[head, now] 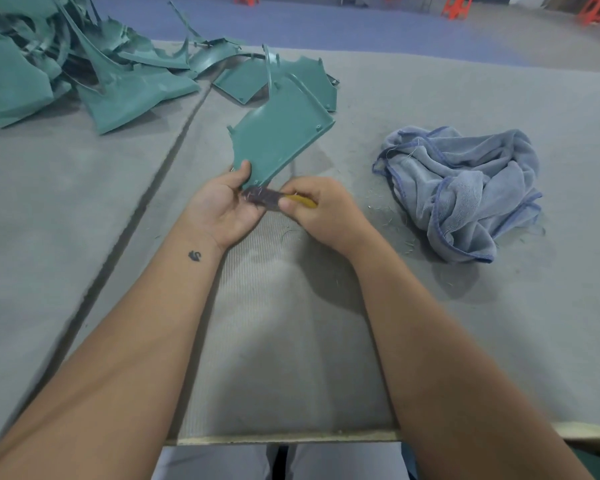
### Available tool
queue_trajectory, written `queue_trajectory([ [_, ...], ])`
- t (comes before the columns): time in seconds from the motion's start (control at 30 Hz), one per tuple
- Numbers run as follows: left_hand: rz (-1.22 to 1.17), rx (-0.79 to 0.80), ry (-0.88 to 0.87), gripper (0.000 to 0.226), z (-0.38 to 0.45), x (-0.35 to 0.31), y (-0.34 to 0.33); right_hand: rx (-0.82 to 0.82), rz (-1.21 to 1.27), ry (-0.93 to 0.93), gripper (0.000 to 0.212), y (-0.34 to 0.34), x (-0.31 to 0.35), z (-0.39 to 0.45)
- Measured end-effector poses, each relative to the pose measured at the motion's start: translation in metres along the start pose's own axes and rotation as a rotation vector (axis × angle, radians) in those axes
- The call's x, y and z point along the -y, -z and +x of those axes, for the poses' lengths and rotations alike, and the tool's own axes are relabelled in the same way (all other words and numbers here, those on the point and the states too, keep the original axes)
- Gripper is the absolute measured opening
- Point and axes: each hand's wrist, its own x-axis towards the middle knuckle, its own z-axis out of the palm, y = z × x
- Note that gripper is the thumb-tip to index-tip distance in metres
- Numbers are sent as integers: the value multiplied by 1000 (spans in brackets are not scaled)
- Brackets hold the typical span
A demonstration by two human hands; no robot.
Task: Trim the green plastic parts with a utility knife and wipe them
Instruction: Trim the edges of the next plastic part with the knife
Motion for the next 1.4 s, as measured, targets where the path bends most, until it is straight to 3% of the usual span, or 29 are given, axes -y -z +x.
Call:
queue_trajectory([
  [0.1, 43, -47, -22, 21, 0, -2, 1, -191, 418, -103, 18, 10, 0, -2],
  [0.17, 57, -54, -60, 21, 1, -2, 0, -278, 564, -129, 16, 17, -1, -3],
  [0.27, 105, -60, -126, 25, 1, 0, -2, -342, 543, -130, 17, 17, -2, -1],
  [0.4, 83, -35, -127, 28, 2, -1, 1, -252, 474, -211, 47, 13, -1, 2],
  [0.57, 122, -43, -139, 26, 6, -1, 2, -110, 248, -168, 30, 5, 4, 2],
  [0.67, 167, -55, -162, 28, 6, 2, 2, -61, 269, -190, 27, 4, 3, 2],
  [0.93, 203, -39, -153, 42, 2, 2, -1, -99, 285, -212, 29, 3, -2, 5],
  [1.13, 224, -25, -103, 30, -4, 2, -1, -315, 506, -260, 28, 7, -8, 9],
  [1.23, 196, -25, -107, 29, -4, 2, -1, -282, 518, -236, 27, 6, -9, 7],
  [1.33, 181, -30, -107, 29, -2, 2, -1, -140, 458, -193, 28, 5, -8, 4],
  [1.4, 200, -29, -100, 30, -2, 2, -1, -173, 455, -194, 28, 5, -8, 5],
])
